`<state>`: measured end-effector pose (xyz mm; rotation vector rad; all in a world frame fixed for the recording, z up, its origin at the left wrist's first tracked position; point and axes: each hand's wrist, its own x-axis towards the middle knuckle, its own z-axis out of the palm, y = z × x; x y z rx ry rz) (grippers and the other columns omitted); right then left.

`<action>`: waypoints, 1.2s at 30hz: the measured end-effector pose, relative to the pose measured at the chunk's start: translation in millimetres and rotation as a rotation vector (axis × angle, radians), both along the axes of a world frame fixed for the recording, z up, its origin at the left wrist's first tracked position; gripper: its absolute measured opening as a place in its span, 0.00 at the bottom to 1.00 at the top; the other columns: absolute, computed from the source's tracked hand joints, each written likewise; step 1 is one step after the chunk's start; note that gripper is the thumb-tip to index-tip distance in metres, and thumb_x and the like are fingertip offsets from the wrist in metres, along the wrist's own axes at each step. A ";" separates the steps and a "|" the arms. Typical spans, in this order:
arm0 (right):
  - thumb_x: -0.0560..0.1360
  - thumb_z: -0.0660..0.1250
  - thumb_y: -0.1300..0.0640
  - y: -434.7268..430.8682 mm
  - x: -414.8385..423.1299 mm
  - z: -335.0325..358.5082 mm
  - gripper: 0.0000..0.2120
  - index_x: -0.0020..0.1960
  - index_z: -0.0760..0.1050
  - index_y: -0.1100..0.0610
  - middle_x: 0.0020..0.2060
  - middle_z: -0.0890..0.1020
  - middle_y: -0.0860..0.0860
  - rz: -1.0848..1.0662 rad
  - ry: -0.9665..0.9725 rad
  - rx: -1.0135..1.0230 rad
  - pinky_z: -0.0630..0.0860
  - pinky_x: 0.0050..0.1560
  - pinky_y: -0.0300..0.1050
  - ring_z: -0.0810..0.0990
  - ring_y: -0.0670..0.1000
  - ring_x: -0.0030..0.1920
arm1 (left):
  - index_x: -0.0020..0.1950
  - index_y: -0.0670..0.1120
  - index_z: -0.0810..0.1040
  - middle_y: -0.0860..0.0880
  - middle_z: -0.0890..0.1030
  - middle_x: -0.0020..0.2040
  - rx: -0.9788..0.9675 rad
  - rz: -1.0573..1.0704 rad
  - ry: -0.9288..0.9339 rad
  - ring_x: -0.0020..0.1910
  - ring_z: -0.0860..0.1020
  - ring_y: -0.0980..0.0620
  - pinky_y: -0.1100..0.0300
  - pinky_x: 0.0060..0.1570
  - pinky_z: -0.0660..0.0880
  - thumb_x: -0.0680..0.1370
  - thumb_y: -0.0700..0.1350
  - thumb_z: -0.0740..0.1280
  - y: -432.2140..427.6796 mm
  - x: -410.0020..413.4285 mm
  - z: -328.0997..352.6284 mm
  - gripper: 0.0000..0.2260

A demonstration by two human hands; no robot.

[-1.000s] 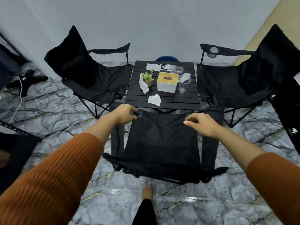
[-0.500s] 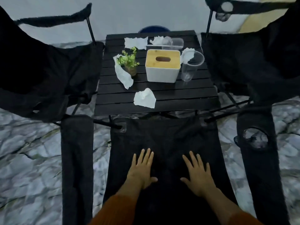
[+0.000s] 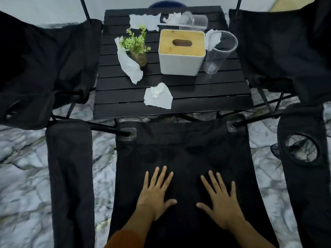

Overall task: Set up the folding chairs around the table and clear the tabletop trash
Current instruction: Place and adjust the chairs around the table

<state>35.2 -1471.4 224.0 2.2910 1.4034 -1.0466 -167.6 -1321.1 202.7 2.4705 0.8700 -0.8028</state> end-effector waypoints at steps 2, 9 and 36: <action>0.69 0.41 0.23 -21.7 -4.4 -2.1 0.42 0.70 0.22 0.41 0.73 0.25 0.44 0.005 0.036 -0.140 0.30 0.70 0.70 0.24 0.49 0.73 | 0.73 0.56 0.27 0.53 0.27 0.75 -0.023 0.025 0.072 0.73 0.26 0.49 0.42 0.71 0.27 0.74 0.72 0.43 -12.2 -19.3 -1.1 0.38; 0.74 0.52 0.29 -9.6 -6.1 19.7 0.43 0.77 0.32 0.44 0.76 0.31 0.46 -0.005 0.091 -0.337 0.37 0.72 0.70 0.31 0.52 0.77 | 0.77 0.52 0.35 0.51 0.32 0.77 -0.104 0.002 0.266 0.76 0.31 0.49 0.39 0.73 0.32 0.77 0.69 0.47 1.5 -9.6 24.1 0.37; 0.77 0.47 0.32 93.9 -221.0 177.1 0.36 0.79 0.42 0.47 0.79 0.43 0.43 0.620 0.471 0.071 0.32 0.74 0.65 0.35 0.45 0.77 | 0.76 0.52 0.31 0.55 0.31 0.76 0.123 0.351 0.153 0.78 0.36 0.52 0.40 0.73 0.33 0.77 0.69 0.45 99.1 -160.6 163.9 0.38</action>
